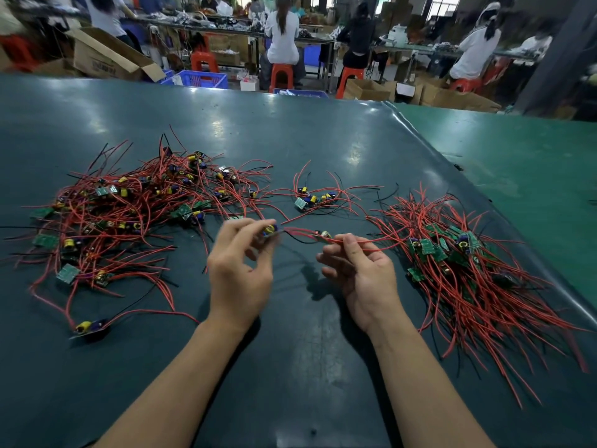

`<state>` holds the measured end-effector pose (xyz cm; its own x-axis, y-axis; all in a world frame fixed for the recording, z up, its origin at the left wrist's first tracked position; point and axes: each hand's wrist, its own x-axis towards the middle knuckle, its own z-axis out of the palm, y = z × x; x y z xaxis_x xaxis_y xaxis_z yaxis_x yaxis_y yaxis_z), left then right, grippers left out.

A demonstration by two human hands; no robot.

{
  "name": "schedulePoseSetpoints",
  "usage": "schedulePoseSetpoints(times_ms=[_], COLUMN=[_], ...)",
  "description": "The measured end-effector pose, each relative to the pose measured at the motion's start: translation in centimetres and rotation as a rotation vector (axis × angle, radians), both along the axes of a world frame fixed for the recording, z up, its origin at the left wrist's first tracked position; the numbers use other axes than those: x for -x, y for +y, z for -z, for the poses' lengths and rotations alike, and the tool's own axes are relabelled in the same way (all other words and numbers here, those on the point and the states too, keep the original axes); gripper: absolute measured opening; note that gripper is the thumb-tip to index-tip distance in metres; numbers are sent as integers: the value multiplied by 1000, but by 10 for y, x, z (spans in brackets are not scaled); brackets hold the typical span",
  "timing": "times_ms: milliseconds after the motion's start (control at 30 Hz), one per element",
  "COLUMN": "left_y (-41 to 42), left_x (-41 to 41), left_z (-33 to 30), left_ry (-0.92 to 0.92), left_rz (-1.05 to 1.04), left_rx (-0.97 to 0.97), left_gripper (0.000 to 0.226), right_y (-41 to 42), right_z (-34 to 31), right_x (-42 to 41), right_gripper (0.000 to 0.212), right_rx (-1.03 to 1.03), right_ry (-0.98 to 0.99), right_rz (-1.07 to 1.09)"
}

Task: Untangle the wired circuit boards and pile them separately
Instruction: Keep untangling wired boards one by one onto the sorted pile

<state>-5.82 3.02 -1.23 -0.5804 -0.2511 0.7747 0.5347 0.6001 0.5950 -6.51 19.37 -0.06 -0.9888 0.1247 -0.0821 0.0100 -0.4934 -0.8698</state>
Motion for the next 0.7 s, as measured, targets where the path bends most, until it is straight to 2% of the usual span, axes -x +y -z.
schedulePoseSetpoints(times_ms=[67,133,200,233,300,367,433,467,533,600,633,700], left_y=[-11,-26,-39,-42,-41,-31,-23,-23,-24,-27,-27,-19], left_x=[4,11,19,22,24,20,16,14,10,7,6,4], left_z=[-4,-7,-7,-6,-6,-8,-5,-5,-7,-3,1,6], left_ry=[-28,-99,-169,-178,-203,-311,-391,-382,-363,-403,-469,-667], left_rz=[-191,-335,-298,-244,-127,-104,-103,-100,-162,-299,-372,-473], left_rx=[-169,-578,-1016,-1135,-1224,-1171,-1062,-1001,-840,-523,-322,-60], left_gripper=[17,20,16,16,19,35,73,79,78,71,66,59], right_y=[4,8,9,9,7,7,8,8,8,7,6,6], right_z=[0,-1,-2,-2,-3,-6,-9,-9,-9,-9,-8,-7], right_x=[2,4,4,4,2,1,-1,-1,-2,-2,-2,-3], right_gripper=[17,20,22,23,23,24,24,23,18,11,9,6], right_rx=[-8,30,113,150,220,279,322,337,335,319,314,314], right_ry=[7,13,12,10,4,1,-3,-1,9,26,31,29], right_rz=[101,168,144,106,36,-14,-46,-57,-80,-111,-123,-137])
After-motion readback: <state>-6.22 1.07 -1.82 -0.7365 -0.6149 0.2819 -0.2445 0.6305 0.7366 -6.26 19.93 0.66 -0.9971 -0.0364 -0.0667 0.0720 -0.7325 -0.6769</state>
